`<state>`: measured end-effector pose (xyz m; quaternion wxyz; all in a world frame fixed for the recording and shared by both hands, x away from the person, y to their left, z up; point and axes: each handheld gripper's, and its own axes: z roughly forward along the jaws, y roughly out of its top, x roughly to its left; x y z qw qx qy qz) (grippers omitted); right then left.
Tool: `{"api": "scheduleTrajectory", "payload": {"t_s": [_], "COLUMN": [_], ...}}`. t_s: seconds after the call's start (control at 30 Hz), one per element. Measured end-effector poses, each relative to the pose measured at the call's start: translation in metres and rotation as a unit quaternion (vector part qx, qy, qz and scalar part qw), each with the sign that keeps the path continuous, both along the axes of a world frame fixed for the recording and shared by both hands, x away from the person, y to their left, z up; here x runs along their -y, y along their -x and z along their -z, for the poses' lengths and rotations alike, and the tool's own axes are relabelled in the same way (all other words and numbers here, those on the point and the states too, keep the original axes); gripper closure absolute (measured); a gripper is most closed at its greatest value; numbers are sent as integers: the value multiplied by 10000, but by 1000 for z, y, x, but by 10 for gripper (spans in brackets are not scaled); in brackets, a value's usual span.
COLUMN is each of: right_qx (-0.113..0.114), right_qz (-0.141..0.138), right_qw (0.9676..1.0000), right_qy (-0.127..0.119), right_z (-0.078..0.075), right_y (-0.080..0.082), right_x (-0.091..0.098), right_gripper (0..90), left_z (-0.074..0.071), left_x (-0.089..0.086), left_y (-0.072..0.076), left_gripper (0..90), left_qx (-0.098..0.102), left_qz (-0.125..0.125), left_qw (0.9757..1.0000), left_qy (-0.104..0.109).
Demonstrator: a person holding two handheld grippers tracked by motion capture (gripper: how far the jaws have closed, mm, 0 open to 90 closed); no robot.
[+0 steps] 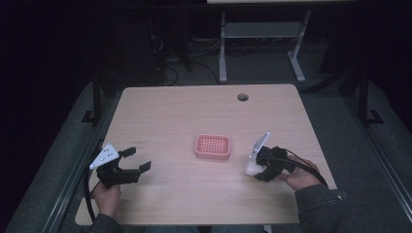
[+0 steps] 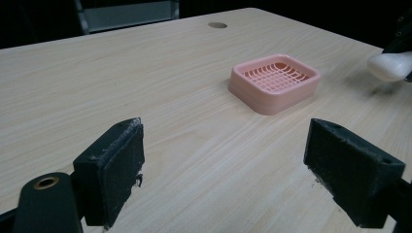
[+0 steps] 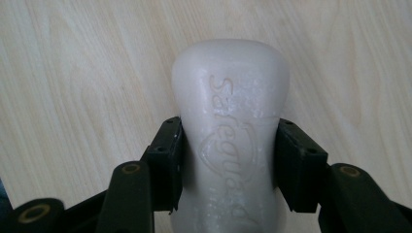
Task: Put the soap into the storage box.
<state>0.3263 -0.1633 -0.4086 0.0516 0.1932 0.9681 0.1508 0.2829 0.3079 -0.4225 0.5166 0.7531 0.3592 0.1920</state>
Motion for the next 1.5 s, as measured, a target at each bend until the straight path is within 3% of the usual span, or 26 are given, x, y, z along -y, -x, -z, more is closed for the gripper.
{"api": "scheduleTrajectory", "payload": {"t_s": [0.53,1.5], "right_qx": [40,-80], "right_qz": [-187,-299], "right_qw": [9998,9993], "right_qy": [-25,-219], "right_z": [-16,-24], "right_y": [-22,-48], "right_x": [-24,-43], "right_gripper": [488,488], "left_z": [0,0], "left_x": [-1,-1], "left_y": [-1,-1], "left_gripper": [141,141], "left_qx": [-2,-11], "left_qz": [-6,-17], "left_qw": [10000,10000], "left_qy": [6,18]}}
